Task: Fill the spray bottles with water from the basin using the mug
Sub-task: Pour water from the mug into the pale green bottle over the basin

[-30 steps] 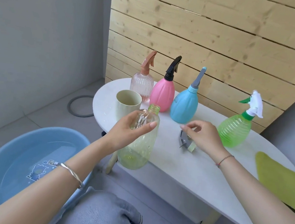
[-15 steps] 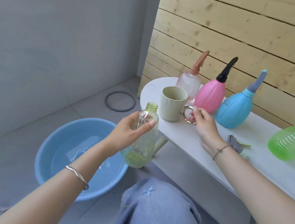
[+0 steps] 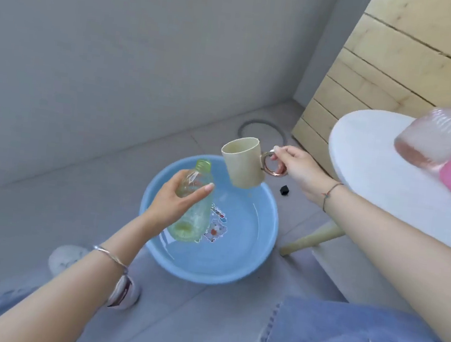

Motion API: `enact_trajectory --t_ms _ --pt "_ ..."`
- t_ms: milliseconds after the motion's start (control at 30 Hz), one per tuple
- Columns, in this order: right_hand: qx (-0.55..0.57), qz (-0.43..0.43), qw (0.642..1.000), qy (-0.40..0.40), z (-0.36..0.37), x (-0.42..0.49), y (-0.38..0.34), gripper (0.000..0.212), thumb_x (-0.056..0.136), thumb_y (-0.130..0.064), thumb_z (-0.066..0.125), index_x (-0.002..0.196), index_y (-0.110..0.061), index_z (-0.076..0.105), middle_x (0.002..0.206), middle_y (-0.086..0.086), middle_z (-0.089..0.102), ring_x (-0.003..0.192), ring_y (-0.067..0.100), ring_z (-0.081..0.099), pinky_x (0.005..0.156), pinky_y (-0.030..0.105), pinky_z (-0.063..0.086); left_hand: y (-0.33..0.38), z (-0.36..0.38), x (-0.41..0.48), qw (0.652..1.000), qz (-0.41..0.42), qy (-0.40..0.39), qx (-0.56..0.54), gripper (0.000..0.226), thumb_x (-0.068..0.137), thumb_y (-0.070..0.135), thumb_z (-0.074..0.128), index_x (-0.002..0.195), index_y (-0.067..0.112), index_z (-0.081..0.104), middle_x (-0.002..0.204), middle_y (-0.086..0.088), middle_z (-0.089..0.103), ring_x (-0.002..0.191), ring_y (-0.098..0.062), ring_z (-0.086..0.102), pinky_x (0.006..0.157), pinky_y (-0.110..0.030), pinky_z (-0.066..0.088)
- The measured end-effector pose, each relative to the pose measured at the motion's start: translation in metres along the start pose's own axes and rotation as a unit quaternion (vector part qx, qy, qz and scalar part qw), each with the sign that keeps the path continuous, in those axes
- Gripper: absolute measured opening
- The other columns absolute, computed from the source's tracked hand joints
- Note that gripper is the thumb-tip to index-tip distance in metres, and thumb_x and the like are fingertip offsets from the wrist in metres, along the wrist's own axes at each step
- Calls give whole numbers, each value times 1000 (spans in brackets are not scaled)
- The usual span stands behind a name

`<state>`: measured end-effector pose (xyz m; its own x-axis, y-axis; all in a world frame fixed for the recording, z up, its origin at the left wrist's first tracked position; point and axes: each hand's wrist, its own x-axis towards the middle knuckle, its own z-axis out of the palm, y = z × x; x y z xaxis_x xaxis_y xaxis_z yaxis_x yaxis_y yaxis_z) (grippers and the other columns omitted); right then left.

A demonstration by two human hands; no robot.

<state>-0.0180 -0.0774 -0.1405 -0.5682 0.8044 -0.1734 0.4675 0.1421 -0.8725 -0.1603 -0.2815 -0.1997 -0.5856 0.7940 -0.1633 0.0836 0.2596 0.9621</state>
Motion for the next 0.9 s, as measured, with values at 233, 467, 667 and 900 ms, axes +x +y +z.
enact_trajectory --t_ms 233,467,667,900 --pt "-181 70 976 -104 66 40 86 24 96 -23 47 74 -14 54 66 -6 48 65 14 44 55 18 34 -61 -13 27 997 -61 53 -11 45 78 51 73 117 37 57 121 16 62 115 2 56 99 -25 44" --pt "-361 -9 929 -75 105 52 144 23 95 -31 50 79 -14 52 91 6 66 92 31 56 88 34 31 -88 -11 44 995 -86 55 8 50 79 47 73 122 39 47 132 11 54 125 -1 46 99 -21 35" --pt "-414 -58 905 -82 128 51 169 21 95 -30 49 78 -19 50 90 3 68 93 26 57 82 30 24 -105 -6 52 994 -95 53 12 53 79 43 75 126 29 53 126 8 59 118 -3 52 95 -16 35" --pt "-424 -75 897 -102 141 48 184 23 96 -31 46 77 -19 50 92 2 67 95 24 56 80 32 20 -121 -3 54 991 -116 60 9 52 77 47 75 122 37 51 126 8 60 120 -7 53 96 -21 38"
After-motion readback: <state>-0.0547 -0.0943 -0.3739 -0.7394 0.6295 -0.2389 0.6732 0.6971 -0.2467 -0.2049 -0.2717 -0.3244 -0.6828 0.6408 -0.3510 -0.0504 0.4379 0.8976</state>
